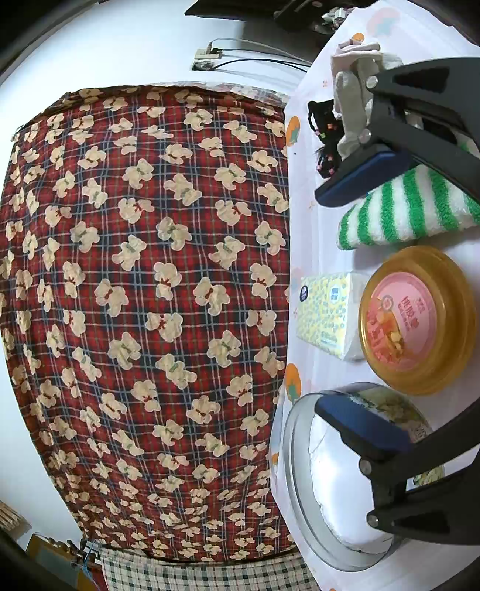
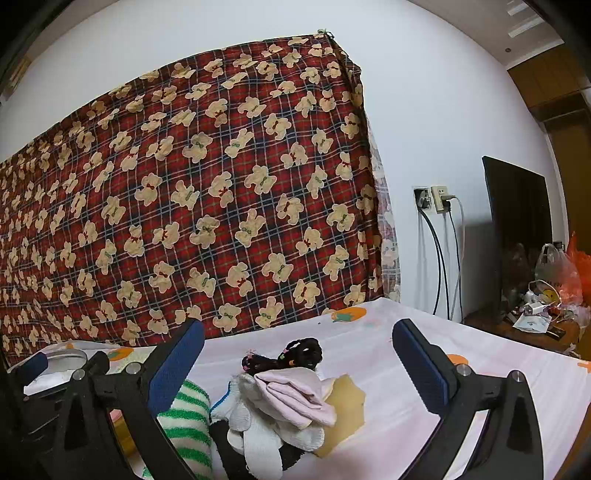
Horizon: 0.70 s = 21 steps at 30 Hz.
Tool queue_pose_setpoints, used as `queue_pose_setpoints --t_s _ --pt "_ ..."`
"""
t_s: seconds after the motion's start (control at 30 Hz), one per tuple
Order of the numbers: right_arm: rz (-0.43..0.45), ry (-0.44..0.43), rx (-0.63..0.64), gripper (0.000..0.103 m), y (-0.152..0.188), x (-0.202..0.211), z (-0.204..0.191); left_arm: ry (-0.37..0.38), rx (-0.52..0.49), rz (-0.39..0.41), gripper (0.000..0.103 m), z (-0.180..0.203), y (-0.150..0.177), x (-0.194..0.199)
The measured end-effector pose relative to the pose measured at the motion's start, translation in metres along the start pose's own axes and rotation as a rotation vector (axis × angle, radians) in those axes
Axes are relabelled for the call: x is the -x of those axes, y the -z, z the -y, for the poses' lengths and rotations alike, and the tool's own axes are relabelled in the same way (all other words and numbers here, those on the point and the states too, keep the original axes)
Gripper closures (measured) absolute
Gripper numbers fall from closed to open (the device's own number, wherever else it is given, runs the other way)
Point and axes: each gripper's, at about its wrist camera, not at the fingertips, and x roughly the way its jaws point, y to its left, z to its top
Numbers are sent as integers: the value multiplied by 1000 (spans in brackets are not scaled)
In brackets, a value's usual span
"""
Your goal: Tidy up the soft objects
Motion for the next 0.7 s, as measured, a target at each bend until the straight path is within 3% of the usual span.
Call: queue_pose_setpoints --t_s 0.7 --pt "-1 0 -13 0 0 0 5 18 -9 -48 0 4 0 -3"
